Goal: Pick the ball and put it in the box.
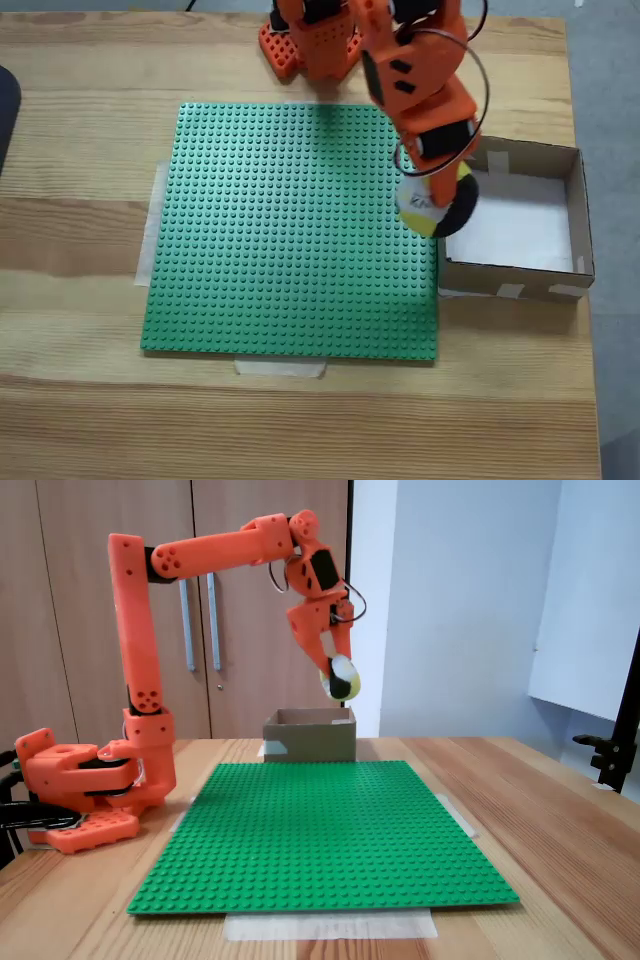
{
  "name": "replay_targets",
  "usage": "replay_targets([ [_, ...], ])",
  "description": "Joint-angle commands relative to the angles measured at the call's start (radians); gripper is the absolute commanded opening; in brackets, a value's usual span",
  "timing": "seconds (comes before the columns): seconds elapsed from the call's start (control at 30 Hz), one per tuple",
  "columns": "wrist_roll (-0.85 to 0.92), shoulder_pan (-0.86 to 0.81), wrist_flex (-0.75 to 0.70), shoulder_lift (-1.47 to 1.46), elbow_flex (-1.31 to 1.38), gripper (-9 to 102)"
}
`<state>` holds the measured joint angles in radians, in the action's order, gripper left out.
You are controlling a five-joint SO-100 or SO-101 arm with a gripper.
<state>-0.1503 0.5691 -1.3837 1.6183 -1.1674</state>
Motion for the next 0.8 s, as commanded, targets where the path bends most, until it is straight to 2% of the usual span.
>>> replay_targets([
  [0.0,-0.005,0.029,-0.002,0.005,0.071,-1],
  [0.77,-0.025,0.232,0.074,0.002,0.017,0],
])
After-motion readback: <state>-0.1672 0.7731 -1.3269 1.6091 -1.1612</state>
